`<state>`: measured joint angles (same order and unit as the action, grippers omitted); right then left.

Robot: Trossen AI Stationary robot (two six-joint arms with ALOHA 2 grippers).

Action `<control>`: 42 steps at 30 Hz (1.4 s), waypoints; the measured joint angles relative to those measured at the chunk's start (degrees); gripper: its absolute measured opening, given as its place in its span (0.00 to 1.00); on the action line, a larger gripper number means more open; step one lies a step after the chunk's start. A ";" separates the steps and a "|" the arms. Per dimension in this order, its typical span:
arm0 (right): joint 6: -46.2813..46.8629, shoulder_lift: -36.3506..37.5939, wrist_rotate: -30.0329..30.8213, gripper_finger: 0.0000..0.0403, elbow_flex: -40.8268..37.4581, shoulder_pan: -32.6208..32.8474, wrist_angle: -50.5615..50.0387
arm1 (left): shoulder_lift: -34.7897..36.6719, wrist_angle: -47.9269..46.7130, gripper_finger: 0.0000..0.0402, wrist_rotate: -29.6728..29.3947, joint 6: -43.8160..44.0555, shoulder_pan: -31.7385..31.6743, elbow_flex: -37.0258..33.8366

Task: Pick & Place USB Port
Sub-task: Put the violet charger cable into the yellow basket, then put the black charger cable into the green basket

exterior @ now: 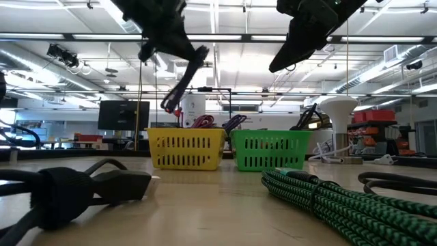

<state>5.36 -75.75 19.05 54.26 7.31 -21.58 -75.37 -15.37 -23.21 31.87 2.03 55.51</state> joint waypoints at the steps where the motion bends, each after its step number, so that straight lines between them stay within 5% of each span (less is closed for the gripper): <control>1: 0.00 0.00 0.00 0.26 0.00 0.02 -0.02 | -0.30 -0.17 0.01 0.41 -0.68 -0.95 -0.03; 13: -0.89 0.00 1.51 0.26 0.00 0.02 0.00 | -12.47 15.94 0.01 13.27 -2.45 -5.79 -0.03; 26: -1.49 0.00 1.52 0.26 0.00 0.00 -0.86 | -18.08 14.55 0.02 12.58 3.21 -6.11 -0.03; 42: 0.05 0.00 4.02 0.26 -2.71 0.00 -0.57 | -17.11 11.85 0.18 9.70 -0.98 -6.65 -0.03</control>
<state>5.41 -75.75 23.07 51.55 7.31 -22.15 -92.48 -3.52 -13.50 30.89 -4.61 55.48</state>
